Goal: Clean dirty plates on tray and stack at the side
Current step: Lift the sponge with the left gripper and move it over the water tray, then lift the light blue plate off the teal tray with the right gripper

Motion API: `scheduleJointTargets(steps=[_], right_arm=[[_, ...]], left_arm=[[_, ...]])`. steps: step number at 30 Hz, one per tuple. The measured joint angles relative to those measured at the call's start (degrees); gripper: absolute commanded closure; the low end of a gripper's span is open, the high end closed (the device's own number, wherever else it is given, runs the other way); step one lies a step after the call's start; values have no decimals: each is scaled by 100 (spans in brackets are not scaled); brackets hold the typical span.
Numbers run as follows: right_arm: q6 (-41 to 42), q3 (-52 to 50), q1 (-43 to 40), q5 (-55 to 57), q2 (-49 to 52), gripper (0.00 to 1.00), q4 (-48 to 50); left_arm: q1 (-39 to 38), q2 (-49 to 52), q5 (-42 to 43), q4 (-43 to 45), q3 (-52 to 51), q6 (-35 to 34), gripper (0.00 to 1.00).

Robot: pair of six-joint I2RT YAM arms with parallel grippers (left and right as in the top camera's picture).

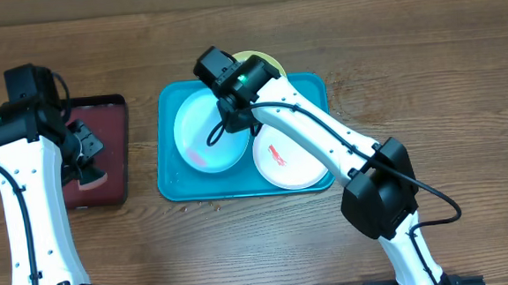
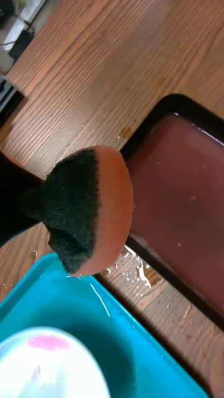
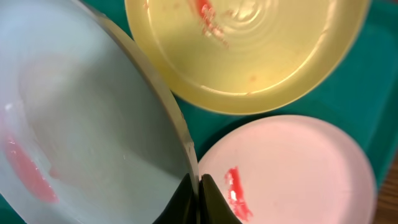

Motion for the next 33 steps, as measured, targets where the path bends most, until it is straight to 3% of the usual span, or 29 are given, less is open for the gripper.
scheduleJointTargets(steps=[6, 17, 33], right_arm=[[-57, 634, 542, 1390, 0, 96, -472], [-153, 697, 1272, 3482, 0, 96, -570], [-1130, 697, 1346, 4992, 0, 96, -498]], left_arm=[[136, 0, 151, 83, -162, 0, 96], [138, 0, 216, 81, -164, 0, 96], [138, 0, 232, 83, -168, 0, 96]])
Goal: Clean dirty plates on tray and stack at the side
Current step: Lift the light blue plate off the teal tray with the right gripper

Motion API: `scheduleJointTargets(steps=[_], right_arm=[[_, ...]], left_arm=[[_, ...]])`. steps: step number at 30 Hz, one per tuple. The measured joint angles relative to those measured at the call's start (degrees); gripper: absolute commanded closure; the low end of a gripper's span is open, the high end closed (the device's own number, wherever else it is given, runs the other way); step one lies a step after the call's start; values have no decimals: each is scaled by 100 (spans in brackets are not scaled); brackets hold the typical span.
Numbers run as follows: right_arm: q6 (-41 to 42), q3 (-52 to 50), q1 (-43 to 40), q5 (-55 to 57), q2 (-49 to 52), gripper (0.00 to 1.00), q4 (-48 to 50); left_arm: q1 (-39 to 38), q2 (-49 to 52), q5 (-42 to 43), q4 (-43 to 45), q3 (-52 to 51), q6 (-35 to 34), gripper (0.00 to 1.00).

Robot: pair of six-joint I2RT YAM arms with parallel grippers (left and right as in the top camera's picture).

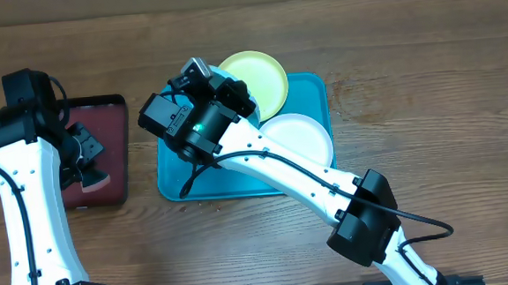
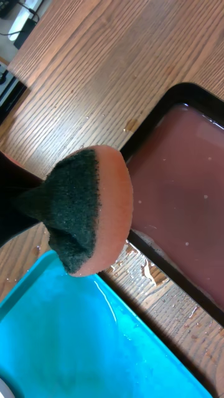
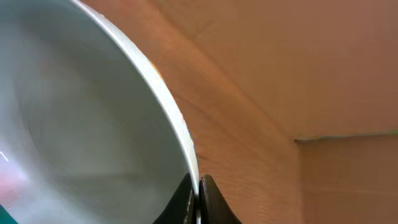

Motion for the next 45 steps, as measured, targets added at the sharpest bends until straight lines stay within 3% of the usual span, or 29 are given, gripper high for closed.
scheduleJointTargets(steps=[20, 31, 45], right_arm=[[-46, 0, 4, 293, 0, 96, 214], [-94, 0, -315, -2280, 0, 96, 522], [313, -116, -761, -3381, -15, 96, 601]], left_arm=[[0, 0, 2, 13, 0, 0, 96], [0, 0, 4, 13, -4, 0, 96], [0, 0, 46, 15, -4, 0, 96]])
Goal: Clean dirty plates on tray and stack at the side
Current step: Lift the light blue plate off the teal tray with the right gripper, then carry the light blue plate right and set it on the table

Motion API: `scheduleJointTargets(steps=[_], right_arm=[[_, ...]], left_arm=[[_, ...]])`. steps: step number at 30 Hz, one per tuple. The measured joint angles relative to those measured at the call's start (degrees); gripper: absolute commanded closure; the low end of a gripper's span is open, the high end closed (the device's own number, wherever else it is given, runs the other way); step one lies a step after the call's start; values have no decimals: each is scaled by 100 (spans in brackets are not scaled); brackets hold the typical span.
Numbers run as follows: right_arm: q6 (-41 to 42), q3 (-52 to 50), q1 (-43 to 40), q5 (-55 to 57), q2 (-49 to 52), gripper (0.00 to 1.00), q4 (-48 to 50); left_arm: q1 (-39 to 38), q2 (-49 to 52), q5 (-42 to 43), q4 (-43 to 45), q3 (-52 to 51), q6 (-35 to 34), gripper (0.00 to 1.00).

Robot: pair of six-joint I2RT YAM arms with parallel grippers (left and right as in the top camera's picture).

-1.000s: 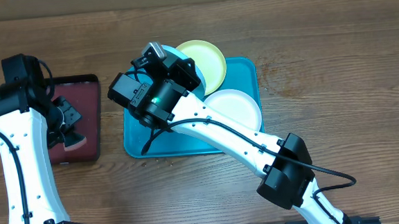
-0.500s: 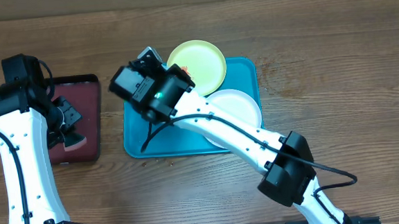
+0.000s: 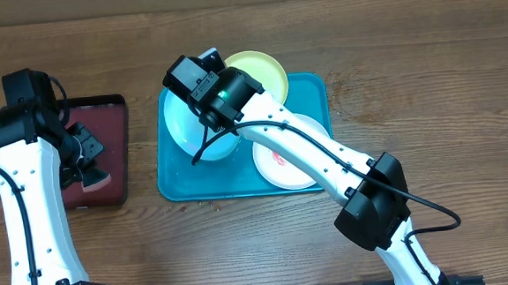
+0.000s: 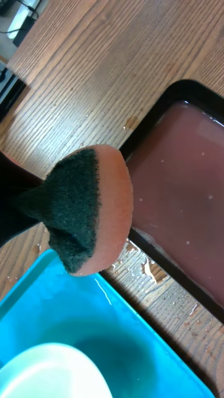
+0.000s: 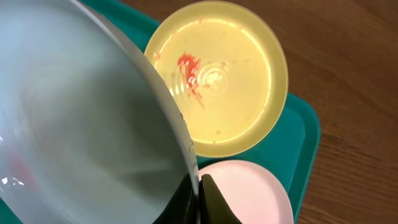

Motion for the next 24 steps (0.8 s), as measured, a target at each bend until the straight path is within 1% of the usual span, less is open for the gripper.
scheduleJointTargets(steps=[6, 10, 15, 20, 24], right_arm=[[205, -48, -39, -227, -17, 96, -103], [313, 68, -238, -278, -129, 96, -98], [177, 114, -509, -356, -398, 96, -114], [52, -229, -426, -428, -457, 96, -7], [146, -380, -376, -835, -428, 96, -13]], left_arm=[[0, 0, 0, 0, 0, 0, 96], [0, 0, 0, 0, 0, 0, 96], [0, 0, 0, 13, 0, 0, 96], [0, 0, 0, 24, 0, 0, 96], [0, 0, 0, 24, 0, 0, 95]])
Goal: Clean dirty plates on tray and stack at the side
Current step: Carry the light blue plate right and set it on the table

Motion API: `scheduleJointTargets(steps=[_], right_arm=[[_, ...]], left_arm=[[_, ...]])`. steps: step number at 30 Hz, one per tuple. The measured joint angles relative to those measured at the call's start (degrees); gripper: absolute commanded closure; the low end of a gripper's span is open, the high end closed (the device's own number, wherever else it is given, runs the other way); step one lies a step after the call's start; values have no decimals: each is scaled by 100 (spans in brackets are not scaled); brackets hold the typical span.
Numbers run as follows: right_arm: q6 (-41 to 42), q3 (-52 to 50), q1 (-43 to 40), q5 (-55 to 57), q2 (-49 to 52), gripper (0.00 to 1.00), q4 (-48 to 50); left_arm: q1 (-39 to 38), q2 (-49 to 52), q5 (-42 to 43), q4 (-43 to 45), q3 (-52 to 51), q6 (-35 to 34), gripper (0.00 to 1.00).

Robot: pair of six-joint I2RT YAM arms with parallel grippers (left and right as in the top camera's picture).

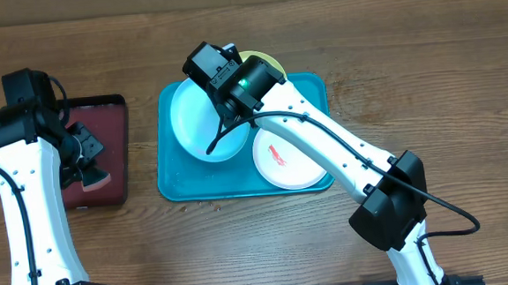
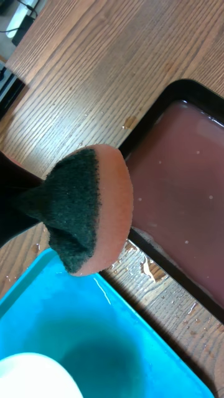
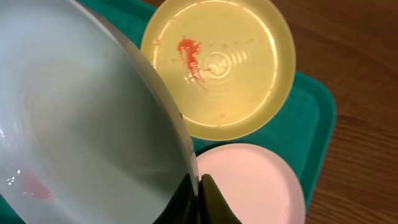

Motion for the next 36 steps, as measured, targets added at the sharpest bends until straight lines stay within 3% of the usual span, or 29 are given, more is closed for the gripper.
scheduleJointTargets(steps=[6, 11, 17, 26, 36], right_arm=[[59, 356, -697, -1427, -13, 96, 7], [96, 490, -2142, -2785, -155, 96, -39], [92, 354, -3866, -3510, -197, 96, -299], [66, -678, -5305, -3401, -205, 96, -74], [79, -2238, -5978, -3088, -221, 96, 938]], left_arm=[[0, 0, 0, -2, -4, 0, 96], [0, 0, 0, -2, -4, 0, 96], [0, 0, 2, 0, -7, 0, 95], [0, 0, 66, 17, -7, 0, 96], [0, 0, 90, 17, -9, 0, 96]])
